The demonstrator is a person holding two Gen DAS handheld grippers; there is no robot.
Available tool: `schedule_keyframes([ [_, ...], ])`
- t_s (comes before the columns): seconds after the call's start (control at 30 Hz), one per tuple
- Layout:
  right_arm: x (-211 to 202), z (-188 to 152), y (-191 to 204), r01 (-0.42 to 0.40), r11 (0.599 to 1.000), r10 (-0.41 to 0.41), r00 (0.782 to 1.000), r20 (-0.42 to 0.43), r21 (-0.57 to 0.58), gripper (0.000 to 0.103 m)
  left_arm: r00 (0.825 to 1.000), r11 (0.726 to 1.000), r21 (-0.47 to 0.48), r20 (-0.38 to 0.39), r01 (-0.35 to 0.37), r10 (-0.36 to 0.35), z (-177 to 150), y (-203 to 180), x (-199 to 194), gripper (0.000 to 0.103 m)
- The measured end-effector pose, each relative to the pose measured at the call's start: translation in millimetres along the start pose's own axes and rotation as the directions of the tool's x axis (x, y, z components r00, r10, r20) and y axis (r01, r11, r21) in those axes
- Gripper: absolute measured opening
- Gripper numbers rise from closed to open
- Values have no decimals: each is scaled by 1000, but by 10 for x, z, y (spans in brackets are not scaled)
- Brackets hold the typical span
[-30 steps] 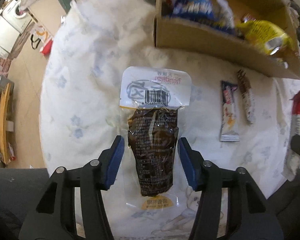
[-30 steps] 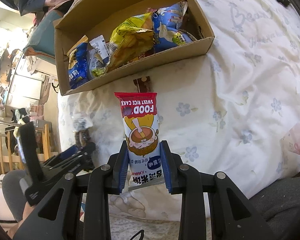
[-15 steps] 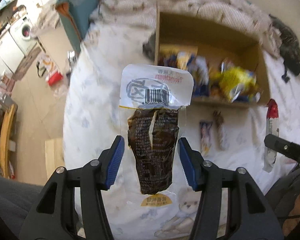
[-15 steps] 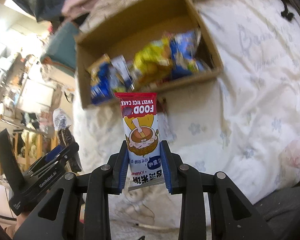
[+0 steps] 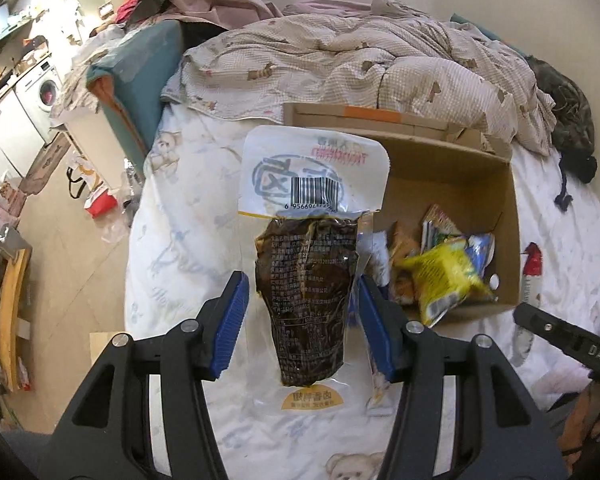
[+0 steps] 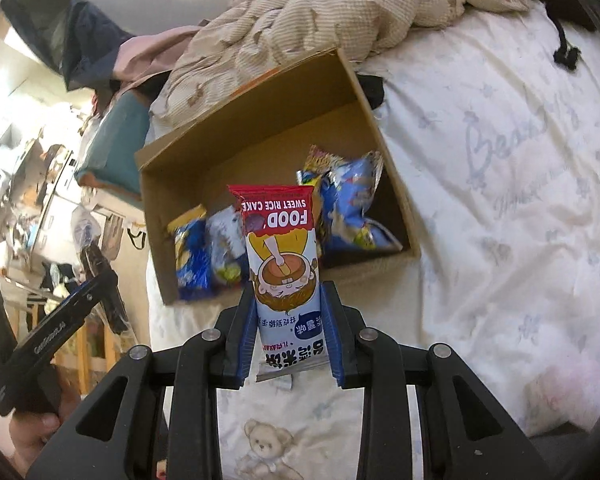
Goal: Organize snacks
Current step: 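Lift both held packets and carry them toward the box, then open both grippers to drop the rice cake and brown packet into the box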
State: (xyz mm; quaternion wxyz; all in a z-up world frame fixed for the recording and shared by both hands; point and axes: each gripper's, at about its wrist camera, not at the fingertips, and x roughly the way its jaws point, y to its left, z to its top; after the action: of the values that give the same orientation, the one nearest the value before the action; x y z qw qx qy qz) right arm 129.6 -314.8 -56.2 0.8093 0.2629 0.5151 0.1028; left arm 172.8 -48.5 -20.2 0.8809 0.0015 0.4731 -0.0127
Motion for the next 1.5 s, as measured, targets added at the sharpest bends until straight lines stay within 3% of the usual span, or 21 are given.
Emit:
schedule_keyframes([
  [0.47,305,484,37,26,999,-26,1000,0,-33,32,996,999,12,-89,29,-28,376,-452,595,51],
  [0.73,526,690,-13,46,999,-47,999,-21,-20,32,992,999,36,-125,8,-4,507,-628,902,52],
  [1.2,564,780,-65,5,1000,-5,1000,-11,19,34,993,998,69,-118,13,-4,611,-752,1020,57],
  [1.3,542,791,-58,5,1000,-5,1000,-2,23,36,993,998,59,-114,27,-20,624,-742,982,72],
  [1.37,521,799,-78,-2,999,2,1000,3,38,51,996,997,57,-84,43,-38,631,-737,915,88],
  [1.4,507,798,-84,-5,999,5,1000,8,42,59,997,997,65,-67,40,-36,634,-740,869,90],
  [1.5,471,810,-37,6,1000,-6,1000,7,8,59,998,996,78,-44,38,-35,646,-748,787,92],
])
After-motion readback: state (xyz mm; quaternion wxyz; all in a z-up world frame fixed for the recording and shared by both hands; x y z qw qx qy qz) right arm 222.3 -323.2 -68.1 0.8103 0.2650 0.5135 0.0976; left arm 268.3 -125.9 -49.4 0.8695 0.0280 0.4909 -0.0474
